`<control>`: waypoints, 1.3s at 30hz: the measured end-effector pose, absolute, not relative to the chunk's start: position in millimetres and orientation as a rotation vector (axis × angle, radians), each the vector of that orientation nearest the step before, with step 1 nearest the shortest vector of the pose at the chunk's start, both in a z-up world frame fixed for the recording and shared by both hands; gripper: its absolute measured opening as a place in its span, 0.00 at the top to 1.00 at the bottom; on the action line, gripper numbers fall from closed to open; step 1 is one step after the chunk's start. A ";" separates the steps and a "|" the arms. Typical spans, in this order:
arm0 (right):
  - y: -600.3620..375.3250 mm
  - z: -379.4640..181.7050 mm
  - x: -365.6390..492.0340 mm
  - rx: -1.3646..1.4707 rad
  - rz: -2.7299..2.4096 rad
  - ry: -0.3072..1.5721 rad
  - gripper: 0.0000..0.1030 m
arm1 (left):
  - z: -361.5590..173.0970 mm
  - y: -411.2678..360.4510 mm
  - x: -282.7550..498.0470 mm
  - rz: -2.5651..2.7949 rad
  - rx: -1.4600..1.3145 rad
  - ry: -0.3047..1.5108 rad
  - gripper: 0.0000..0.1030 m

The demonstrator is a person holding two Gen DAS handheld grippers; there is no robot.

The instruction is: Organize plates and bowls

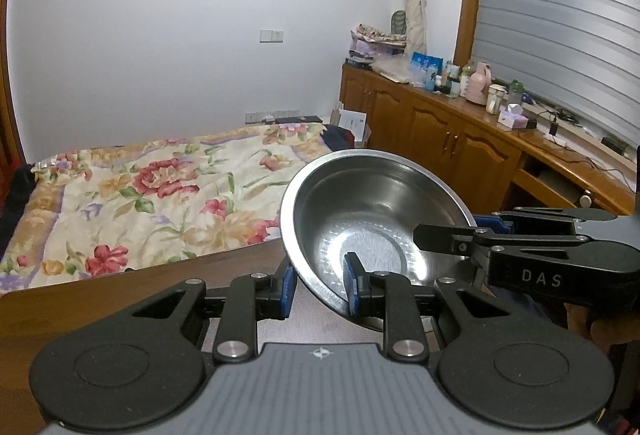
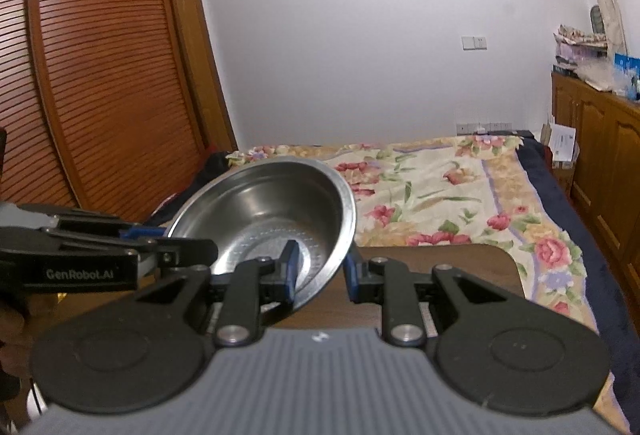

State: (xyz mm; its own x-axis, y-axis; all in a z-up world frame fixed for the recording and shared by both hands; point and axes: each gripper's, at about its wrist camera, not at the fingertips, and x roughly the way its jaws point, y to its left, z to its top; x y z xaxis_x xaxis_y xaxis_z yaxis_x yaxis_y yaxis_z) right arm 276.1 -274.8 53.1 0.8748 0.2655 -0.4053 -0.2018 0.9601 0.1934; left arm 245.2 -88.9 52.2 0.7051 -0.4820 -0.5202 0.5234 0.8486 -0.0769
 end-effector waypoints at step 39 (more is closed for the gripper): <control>-256.7 41.5 178.7 0.140 0.298 0.454 0.75 | 32.4 -53.2 135.4 -0.626 0.091 0.533 0.73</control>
State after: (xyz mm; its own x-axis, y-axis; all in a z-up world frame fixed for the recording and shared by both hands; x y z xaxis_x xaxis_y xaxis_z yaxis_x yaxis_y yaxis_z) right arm 178.7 -256.7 41.5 0.8564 0.3138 -0.4101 -0.2521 0.9472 0.1983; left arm 135.4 -53.2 32.4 0.6807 -0.5341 -0.5013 0.5798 0.8111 -0.0769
